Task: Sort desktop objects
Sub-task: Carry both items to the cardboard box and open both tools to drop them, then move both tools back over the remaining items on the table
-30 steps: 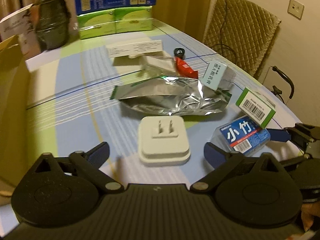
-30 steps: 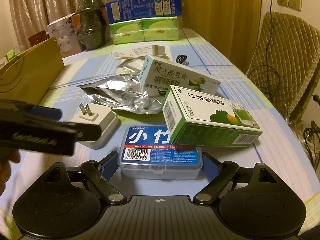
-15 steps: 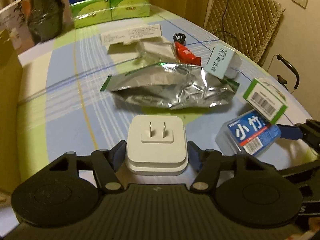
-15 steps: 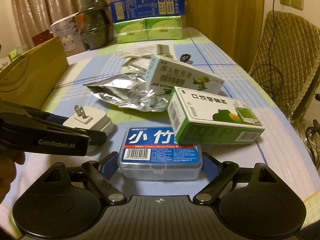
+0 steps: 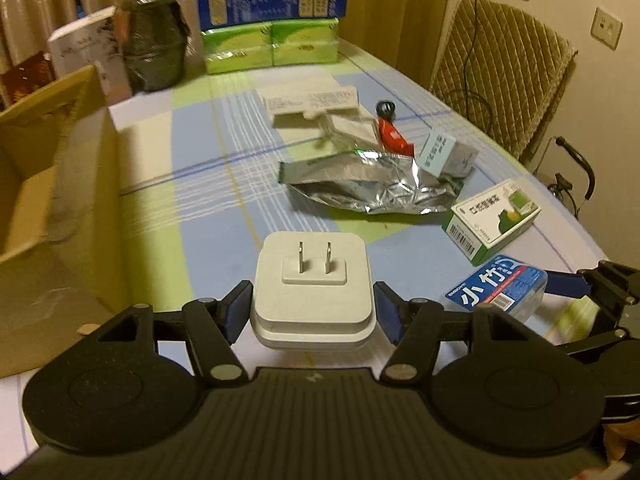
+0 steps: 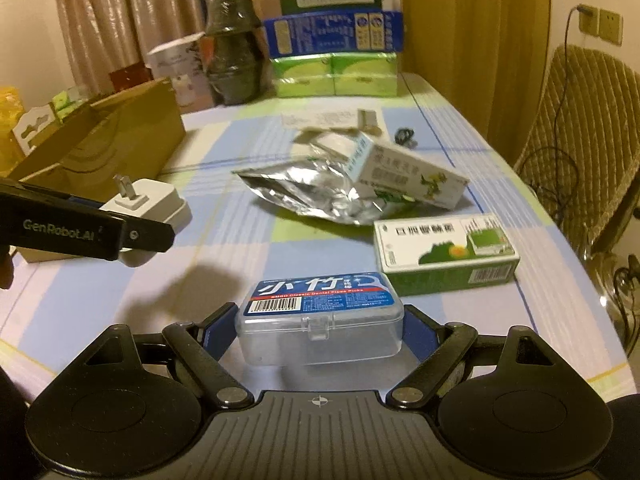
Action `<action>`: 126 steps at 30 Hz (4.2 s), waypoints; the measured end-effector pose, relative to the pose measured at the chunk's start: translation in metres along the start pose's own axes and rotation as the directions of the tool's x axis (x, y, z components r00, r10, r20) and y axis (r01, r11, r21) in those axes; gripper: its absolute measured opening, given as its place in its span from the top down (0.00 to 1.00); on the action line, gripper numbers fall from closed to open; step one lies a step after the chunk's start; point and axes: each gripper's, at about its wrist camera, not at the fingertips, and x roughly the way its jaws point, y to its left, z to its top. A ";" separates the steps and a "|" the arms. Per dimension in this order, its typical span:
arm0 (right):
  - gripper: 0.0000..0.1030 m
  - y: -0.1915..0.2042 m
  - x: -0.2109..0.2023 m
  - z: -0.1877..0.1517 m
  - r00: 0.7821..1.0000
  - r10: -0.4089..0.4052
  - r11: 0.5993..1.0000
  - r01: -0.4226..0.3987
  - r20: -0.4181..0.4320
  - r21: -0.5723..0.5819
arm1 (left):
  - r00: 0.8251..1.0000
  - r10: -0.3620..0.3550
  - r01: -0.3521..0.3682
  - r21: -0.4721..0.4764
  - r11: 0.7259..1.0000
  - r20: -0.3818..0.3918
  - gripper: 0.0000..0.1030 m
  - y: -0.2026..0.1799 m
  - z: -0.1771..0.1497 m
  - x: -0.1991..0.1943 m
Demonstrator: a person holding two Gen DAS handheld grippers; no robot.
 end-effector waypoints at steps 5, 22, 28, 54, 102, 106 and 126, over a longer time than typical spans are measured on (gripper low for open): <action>0.19 0.021 -0.013 0.019 0.998 0.053 0.998 -0.052 0.039 -0.031 | 0.999 0.027 -0.027 -0.016 1.000 0.034 0.42 0.012 -0.002 -0.032; 0.19 0.194 0.026 0.119 0.929 0.349 0.915 -0.311 0.121 -0.256 | 0.953 0.281 -0.258 -0.187 0.948 0.112 0.42 0.172 0.000 -0.146; 0.19 0.223 0.065 0.132 0.931 0.356 0.907 -0.322 0.085 -0.273 | 0.949 0.301 -0.273 -0.235 0.933 0.093 0.42 0.229 0.000 -0.141; 0.04 0.171 0.049 0.101 0.940 0.336 0.934 -0.326 0.057 -0.145 | 0.942 0.299 -0.228 -0.359 0.905 0.155 0.23 0.248 -0.030 -0.140; 0.02 -0.095 -0.027 0.055 0.979 0.146 0.869 -0.197 -0.145 -0.454 | 0.998 -0.045 0.038 0.156 0.987 0.038 0.12 0.006 0.014 -0.060; 0.02 -0.097 -0.013 0.057 0.970 0.154 0.813 -0.232 -0.187 -0.534 | 0.996 -0.085 0.078 0.237 0.968 0.020 0.12 -0.004 0.021 -0.050; 0.03 -0.085 0.082 0.053 0.902 0.098 0.453 -0.417 -0.421 -0.788 | 0.981 -0.159 0.196 0.574 0.795 -0.114 0.12 -0.027 0.060 0.037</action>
